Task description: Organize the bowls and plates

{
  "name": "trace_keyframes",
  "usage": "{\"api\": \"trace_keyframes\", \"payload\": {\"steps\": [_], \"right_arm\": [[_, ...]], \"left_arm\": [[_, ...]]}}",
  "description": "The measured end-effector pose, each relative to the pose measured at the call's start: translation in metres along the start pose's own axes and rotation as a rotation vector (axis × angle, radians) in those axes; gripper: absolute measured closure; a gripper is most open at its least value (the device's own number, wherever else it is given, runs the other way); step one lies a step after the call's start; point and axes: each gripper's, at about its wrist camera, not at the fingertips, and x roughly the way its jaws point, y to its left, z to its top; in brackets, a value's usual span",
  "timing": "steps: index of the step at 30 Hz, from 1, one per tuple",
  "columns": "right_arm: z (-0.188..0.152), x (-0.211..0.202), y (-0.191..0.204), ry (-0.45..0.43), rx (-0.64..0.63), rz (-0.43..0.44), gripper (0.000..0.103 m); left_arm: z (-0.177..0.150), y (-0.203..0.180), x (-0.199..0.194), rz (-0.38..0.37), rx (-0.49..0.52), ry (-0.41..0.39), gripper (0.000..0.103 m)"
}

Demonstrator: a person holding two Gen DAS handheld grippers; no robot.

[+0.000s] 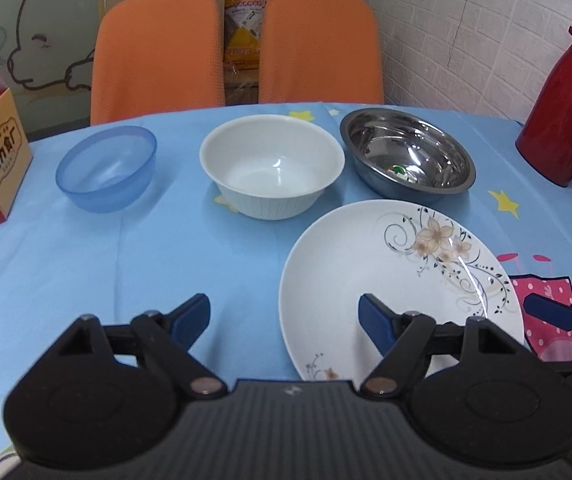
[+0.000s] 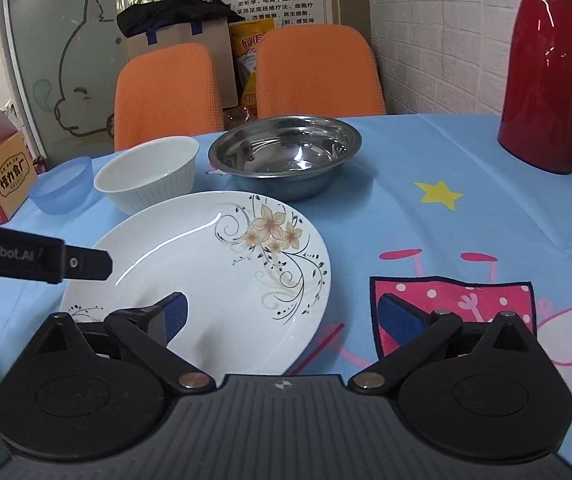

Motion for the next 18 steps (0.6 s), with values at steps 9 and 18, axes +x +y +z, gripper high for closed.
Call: {"api": "trace_keyframes", "payload": {"steps": [9, 18], "right_arm": [[-0.003, 0.013, 0.001, 0.021, -0.005, 0.004, 0.0], [-0.006, 0.014, 0.004, 0.008, -0.025, -0.006, 0.0]], "left_arm": [[0.004, -0.012, 0.023, -0.007, 0.03, 0.044, 0.028], [0.0, -0.014, 0.029, -0.006, 0.024, 0.06, 0.028]]}}
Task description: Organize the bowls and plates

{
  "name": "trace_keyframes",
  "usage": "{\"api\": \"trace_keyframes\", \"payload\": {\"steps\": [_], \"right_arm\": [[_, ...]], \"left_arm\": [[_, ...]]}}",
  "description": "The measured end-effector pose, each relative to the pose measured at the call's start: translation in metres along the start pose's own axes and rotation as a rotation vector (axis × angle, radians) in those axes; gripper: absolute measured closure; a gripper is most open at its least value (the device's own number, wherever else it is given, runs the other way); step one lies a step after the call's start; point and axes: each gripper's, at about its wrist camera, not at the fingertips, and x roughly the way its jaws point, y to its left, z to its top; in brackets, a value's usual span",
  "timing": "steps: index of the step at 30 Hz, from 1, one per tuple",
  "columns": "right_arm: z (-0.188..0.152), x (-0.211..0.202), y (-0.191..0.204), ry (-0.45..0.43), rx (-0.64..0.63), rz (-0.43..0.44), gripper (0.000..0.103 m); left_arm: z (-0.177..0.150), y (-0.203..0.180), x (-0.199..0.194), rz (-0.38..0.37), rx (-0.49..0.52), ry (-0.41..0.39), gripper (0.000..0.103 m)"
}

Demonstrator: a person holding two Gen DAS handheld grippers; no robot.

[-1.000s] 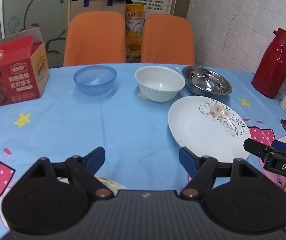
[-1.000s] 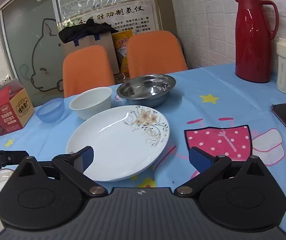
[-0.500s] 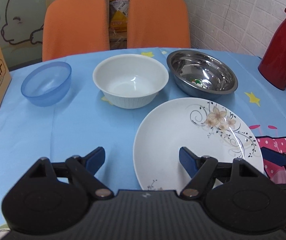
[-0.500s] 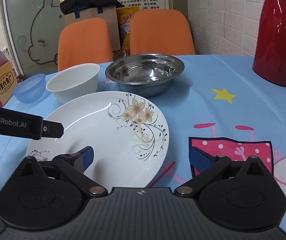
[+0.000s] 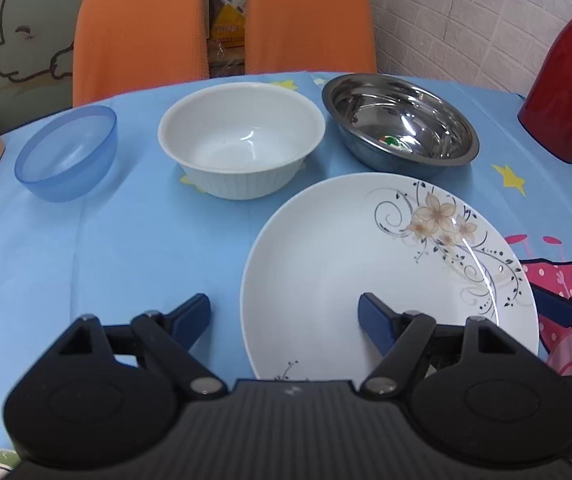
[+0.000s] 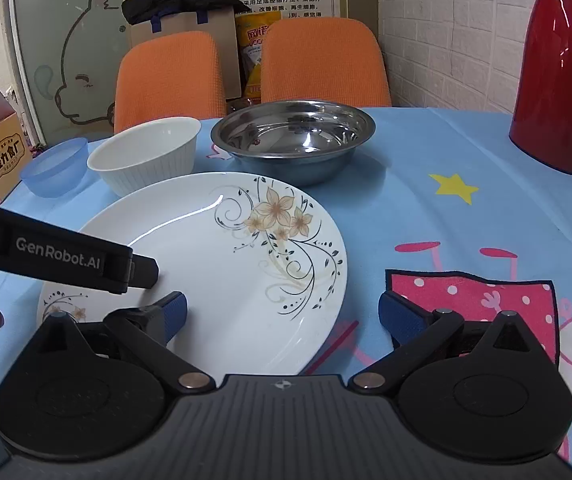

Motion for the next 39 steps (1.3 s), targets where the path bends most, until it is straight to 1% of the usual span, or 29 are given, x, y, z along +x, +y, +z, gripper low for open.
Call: {"api": "trace_keyframes", "payload": {"steps": [3, 7, 13, 16, 22, 27, 30, 31, 32, 33, 39], "right_arm": [[0.0, 0.0, 0.0, 0.001, -0.003, 0.0, 0.0], [0.001, 0.002, 0.002, 0.005, 0.002, -0.01, 0.0], [0.001, 0.004, 0.008, 0.001, -0.026, 0.032, 0.0], [0.001, 0.003, 0.01, -0.011, -0.042, 0.058, 0.0], [0.001, -0.001, 0.005, -0.035, -0.012, 0.034, 0.0], [0.0, -0.001, 0.005, -0.041, -0.014, 0.028, 0.0], [0.002, 0.002, 0.002, -0.035, -0.025, 0.054, 0.0], [0.003, 0.003, 0.002, -0.032, -0.029, 0.058, 0.0], [0.004, 0.004, 0.002, -0.029, -0.037, 0.06, 0.0], [0.005, 0.005, 0.002, -0.024, -0.04, 0.062, 0.0], [0.006, 0.011, 0.005, 0.004, -0.052, 0.056, 0.0]], "left_arm": [[0.0, -0.001, 0.0, 0.0, -0.002, 0.0, 0.028], [-0.001, -0.001, 0.001, -0.015, -0.029, 0.003, 0.028], [-0.003, -0.008, 0.0, -0.018, -0.02, -0.001, 0.031], [-0.003, -0.012, -0.001, -0.007, -0.001, -0.009, 0.033], [-0.003, -0.009, -0.003, -0.014, -0.016, -0.001, 0.041], [-0.003, -0.008, -0.003, -0.018, -0.015, -0.002, 0.041], [-0.002, -0.005, -0.003, -0.028, -0.021, -0.001, 0.042], [-0.002, -0.005, -0.002, -0.026, -0.02, -0.003, 0.041], [-0.003, -0.004, -0.002, -0.019, -0.019, -0.007, 0.037], [-0.003, -0.004, -0.001, -0.015, -0.019, -0.01, 0.035], [-0.005, -0.012, -0.002, -0.007, 0.028, -0.027, 0.036]]}}
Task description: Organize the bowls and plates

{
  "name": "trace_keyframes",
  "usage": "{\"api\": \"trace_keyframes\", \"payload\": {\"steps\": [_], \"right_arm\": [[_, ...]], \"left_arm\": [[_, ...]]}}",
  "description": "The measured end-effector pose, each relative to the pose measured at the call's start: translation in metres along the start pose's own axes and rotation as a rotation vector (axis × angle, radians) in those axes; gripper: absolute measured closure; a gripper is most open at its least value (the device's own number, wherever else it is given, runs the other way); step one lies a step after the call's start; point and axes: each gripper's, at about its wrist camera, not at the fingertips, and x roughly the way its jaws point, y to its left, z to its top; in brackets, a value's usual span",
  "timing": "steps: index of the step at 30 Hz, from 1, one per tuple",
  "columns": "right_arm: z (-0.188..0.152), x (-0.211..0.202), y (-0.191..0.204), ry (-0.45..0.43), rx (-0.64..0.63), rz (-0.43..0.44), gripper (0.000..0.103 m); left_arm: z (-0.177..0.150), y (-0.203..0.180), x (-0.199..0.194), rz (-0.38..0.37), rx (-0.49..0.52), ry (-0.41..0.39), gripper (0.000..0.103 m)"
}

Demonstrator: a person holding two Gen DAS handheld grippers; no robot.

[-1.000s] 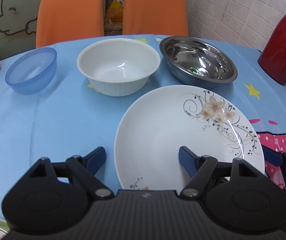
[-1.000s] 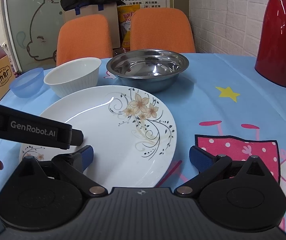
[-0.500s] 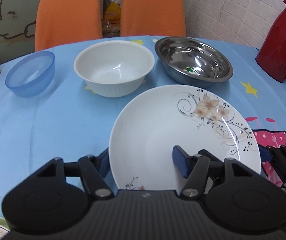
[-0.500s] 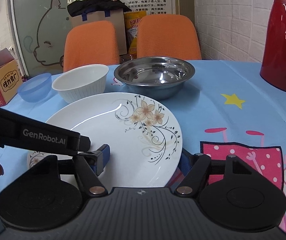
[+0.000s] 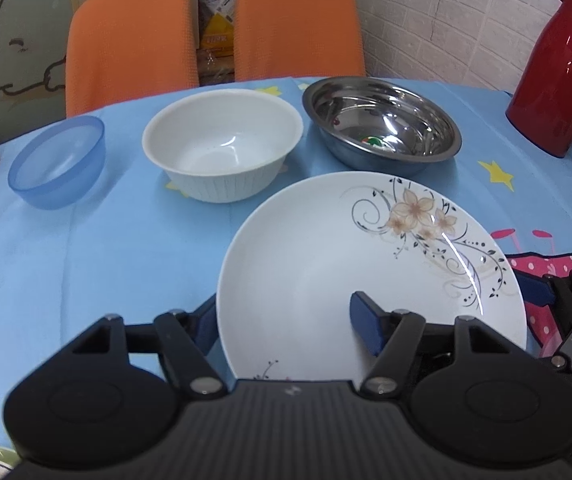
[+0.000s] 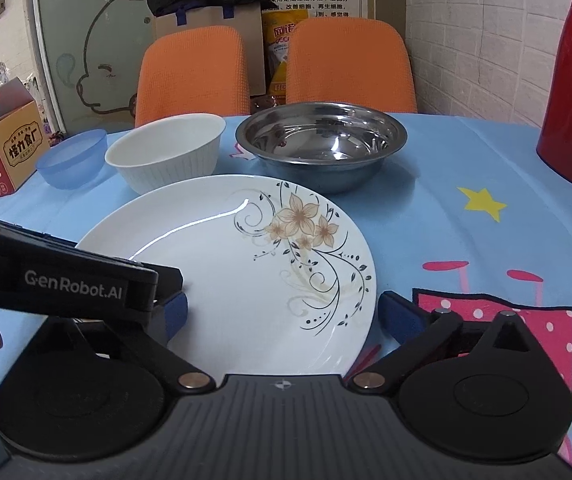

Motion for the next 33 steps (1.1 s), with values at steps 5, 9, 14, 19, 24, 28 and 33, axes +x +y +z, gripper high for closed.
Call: {"api": "trace_keyframes", "payload": {"steps": [5, 9, 14, 19, 24, 28, 33], "right_arm": [[-0.002, -0.007, 0.005, -0.017, 0.005, -0.007, 0.0], [-0.006, -0.018, 0.003, -0.03, 0.043, -0.008, 0.0], [-0.009, -0.043, 0.019, -0.073, 0.042, -0.03, 0.0], [-0.011, -0.069, 0.044, -0.106, 0.034, 0.001, 0.0], [-0.018, -0.095, 0.091, -0.138, -0.011, 0.091, 0.0], [-0.03, -0.105, 0.138, -0.136, -0.06, 0.186, 0.0], [-0.05, -0.115, 0.184, -0.115, -0.117, 0.268, 0.0]], "left_arm": [[0.0, 0.004, -0.004, -0.006, -0.018, 0.007, 0.049], [-0.005, 0.004, -0.018, -0.014, -0.008, -0.004, 0.058], [-0.013, 0.008, -0.046, -0.005, -0.013, -0.047, 0.059], [-0.033, 0.028, -0.087, 0.023, -0.041, -0.094, 0.06], [-0.068, 0.069, -0.137, 0.103, -0.123, -0.126, 0.061], [-0.103, 0.106, -0.17, 0.186, -0.194, -0.136, 0.061], [-0.144, 0.137, -0.194, 0.249, -0.259, -0.135, 0.061]]}}
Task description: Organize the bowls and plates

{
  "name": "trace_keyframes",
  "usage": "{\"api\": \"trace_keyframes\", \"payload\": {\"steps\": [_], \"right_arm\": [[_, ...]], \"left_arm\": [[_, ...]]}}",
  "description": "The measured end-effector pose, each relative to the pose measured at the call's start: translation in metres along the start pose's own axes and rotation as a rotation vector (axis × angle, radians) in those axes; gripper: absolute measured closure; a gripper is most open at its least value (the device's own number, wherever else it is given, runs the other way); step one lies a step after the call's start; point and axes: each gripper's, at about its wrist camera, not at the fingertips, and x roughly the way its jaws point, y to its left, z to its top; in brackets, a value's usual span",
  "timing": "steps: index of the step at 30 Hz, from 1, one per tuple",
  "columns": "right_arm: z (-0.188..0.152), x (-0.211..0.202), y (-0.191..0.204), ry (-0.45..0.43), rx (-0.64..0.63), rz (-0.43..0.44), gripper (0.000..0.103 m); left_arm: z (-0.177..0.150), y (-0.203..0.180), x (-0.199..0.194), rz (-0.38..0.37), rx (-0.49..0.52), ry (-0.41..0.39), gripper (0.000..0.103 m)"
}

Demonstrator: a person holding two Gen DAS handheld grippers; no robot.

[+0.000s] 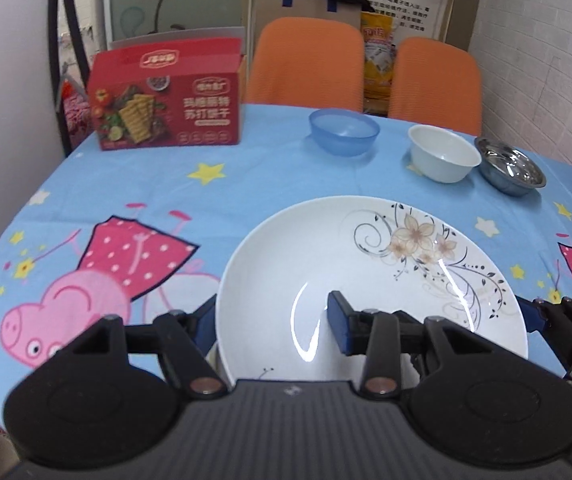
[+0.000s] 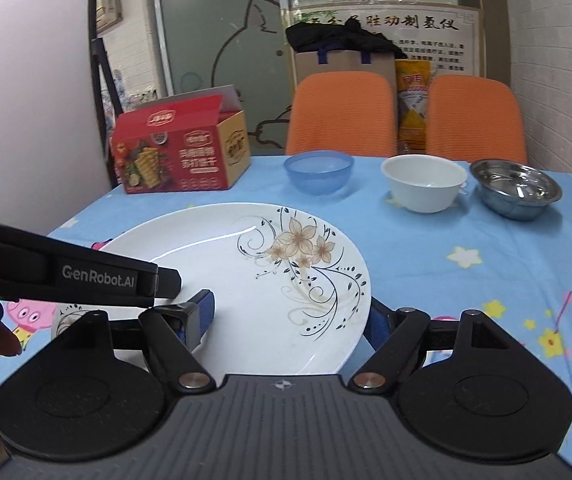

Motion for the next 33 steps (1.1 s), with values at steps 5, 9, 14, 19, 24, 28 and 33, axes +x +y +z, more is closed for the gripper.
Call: {"api": "trace_keyframes", "payload": {"steps": [5, 9, 14, 19, 24, 28, 33], "right_arm": [[-0.014, 0.002, 0.025, 0.037, -0.039, 0.017, 0.0], [-0.019, 0.005, 0.029, 0.045, -0.054, -0.004, 0.0], [-0.02, 0.01, 0.027, 0.049, -0.055, -0.013, 0.0], [-0.02, 0.011, 0.025, 0.051, -0.056, -0.004, 0.0], [-0.019, 0.009, 0.02, 0.047, -0.022, 0.014, 0.0], [-0.016, 0.007, 0.017, 0.042, 0.001, 0.019, 0.0], [-0.013, 0.001, 0.013, 0.001, 0.006, -0.036, 0.0]], "left_arm": [[-0.021, 0.021, 0.0, 0.003, -0.033, 0.016, 0.062], [-0.024, 0.025, 0.009, -0.023, -0.051, 0.028, 0.061], [-0.024, 0.025, 0.015, -0.042, -0.048, 0.02, 0.06], [-0.021, 0.028, 0.019, -0.057, -0.048, 0.019, 0.059], [-0.016, 0.023, 0.014, -0.03, -0.033, -0.009, 0.047], [-0.01, 0.022, 0.01, -0.028, -0.032, -0.032, 0.041], [-0.005, 0.02, 0.009, -0.03, -0.027, -0.042, 0.035]]}}
